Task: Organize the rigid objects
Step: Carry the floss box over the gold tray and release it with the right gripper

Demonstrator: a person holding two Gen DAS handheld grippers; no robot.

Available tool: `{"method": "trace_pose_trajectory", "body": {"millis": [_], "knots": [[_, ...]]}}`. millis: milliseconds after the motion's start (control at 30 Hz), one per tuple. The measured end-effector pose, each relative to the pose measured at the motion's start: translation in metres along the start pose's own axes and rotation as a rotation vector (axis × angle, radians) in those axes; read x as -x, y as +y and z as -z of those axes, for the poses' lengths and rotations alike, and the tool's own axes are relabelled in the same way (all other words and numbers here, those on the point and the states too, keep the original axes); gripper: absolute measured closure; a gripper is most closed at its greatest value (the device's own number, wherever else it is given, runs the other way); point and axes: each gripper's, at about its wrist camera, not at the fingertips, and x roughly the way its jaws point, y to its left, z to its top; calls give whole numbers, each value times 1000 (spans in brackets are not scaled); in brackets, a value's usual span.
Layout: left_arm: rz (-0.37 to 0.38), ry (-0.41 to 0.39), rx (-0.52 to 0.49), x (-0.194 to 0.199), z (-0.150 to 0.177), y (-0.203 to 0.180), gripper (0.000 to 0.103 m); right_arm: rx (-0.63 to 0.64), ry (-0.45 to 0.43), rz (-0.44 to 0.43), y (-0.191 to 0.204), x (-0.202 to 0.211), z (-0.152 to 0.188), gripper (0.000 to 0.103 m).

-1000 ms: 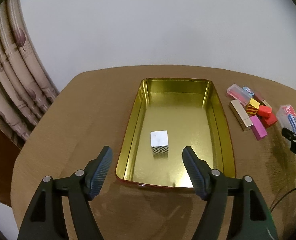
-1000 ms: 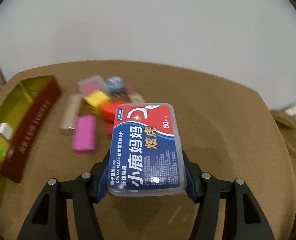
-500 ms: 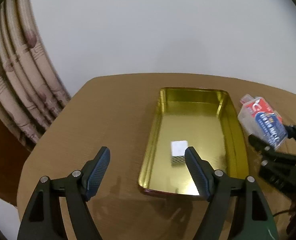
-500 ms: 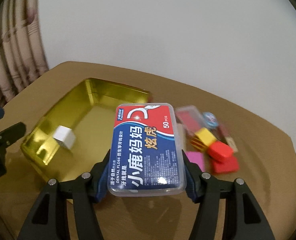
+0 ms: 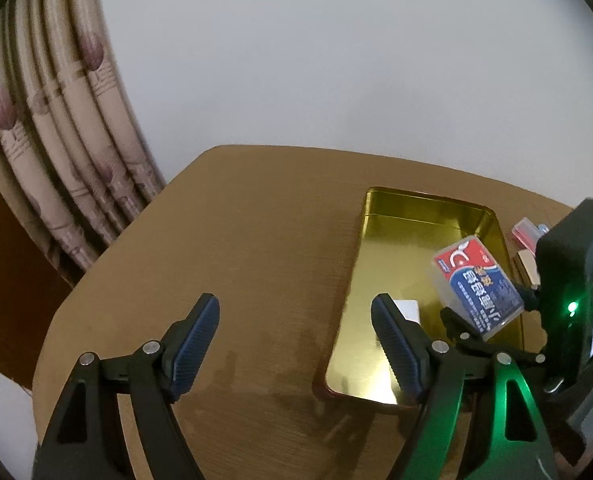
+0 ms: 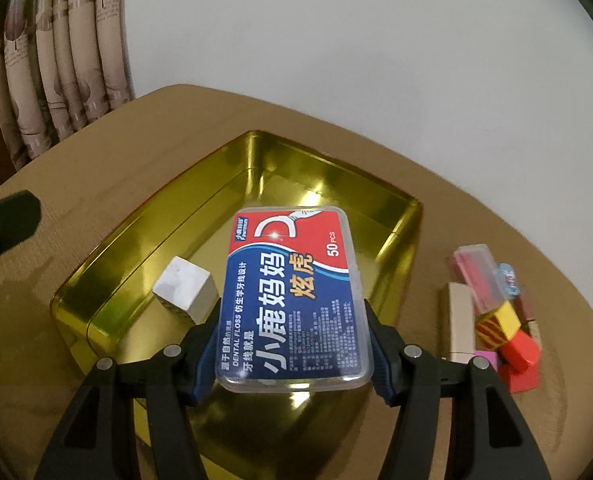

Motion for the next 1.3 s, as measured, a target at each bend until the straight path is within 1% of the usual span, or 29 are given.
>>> {"method": "trace_pose_trajectory", "body": {"millis": [67, 233, 367, 433, 633, 733, 967, 1167, 1300], "knots": [[1, 7, -1, -2, 0, 0, 27, 3, 14, -16, -1, -5, 3, 41], [15, 21, -1, -5, 1, 0, 27, 9, 36, -24, 4, -21, 6, 41], [8, 13, -4, -4, 0, 0, 27, 2, 43, -35, 6, -27, 6, 41], [11, 14, 0, -5, 1, 0, 27, 20, 62, -36, 9, -31, 6, 41], [19, 18, 7, -6, 1, 3, 27, 36, 67, -28, 13, -29, 4, 41], [17, 11, 6, -5, 1, 2, 27, 22, 67, -31, 12, -25, 5, 40], [23, 3, 17, -4, 0, 4, 27, -52, 21, -102, -4, 2, 8, 40], [27, 10, 10, -4, -1, 3, 27, -103, -66, -172, -20, 40, 8, 39], [19, -2, -1, -2, 0, 0, 27, -110, -96, -153, -31, 56, 8, 39]]}}
